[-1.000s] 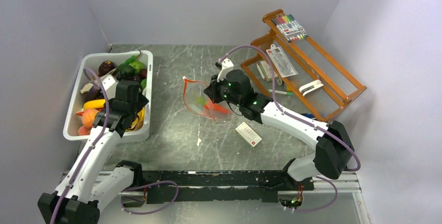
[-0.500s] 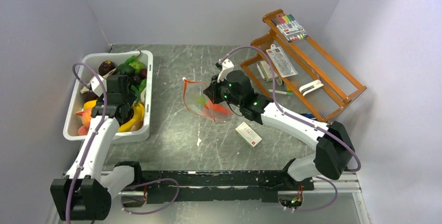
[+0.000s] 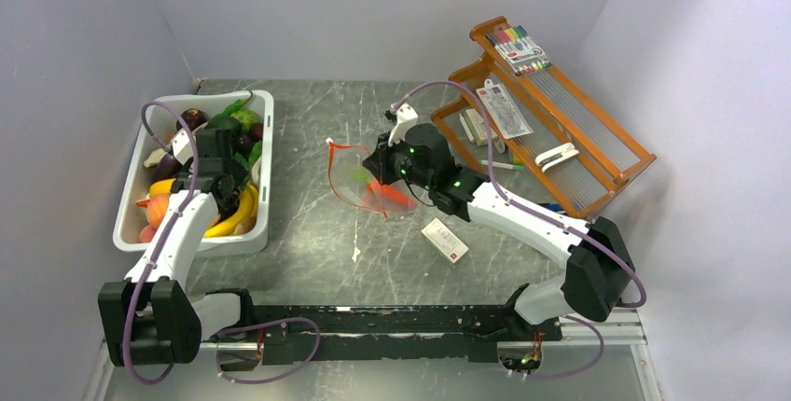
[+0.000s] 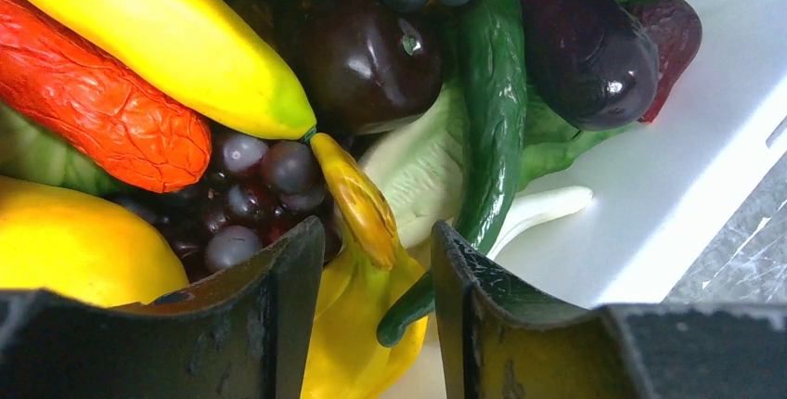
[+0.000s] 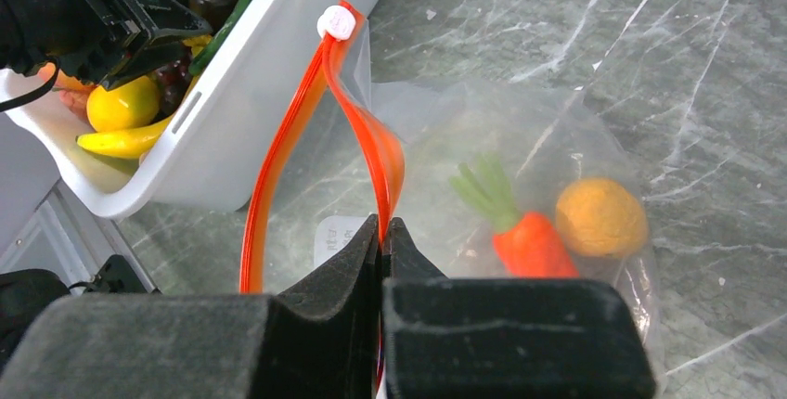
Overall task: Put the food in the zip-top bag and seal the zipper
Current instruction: Pick up the fake fruit from the bin.
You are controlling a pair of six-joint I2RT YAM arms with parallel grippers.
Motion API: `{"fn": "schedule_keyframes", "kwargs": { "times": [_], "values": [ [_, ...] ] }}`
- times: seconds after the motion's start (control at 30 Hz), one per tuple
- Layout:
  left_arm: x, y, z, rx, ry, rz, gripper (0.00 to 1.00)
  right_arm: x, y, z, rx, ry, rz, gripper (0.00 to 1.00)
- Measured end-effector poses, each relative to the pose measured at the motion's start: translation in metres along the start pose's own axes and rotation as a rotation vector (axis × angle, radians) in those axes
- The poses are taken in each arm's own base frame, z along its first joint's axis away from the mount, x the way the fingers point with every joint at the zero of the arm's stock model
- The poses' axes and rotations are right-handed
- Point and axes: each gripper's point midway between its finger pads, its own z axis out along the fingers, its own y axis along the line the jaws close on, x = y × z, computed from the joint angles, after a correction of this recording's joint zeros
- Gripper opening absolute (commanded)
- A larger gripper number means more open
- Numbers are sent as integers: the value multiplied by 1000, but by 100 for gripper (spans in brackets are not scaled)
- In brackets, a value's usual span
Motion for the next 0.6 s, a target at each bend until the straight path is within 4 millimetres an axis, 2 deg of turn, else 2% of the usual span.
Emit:
{"fn": "schedule_keyframes", "kwargs": {
  "times": [0.33,0.47,0.6],
  "values": [
    [0,1,2,-15,-4,-23,38,-1,2,0,-7,2,0,0],
    [-1,4,2,-26,-14,-45,27,-2,2,-1,-7,2,0,0],
    [0,5,1,-24,-17,-62,9,-3,3,0,-7,4,-4,0]
  ]
}}
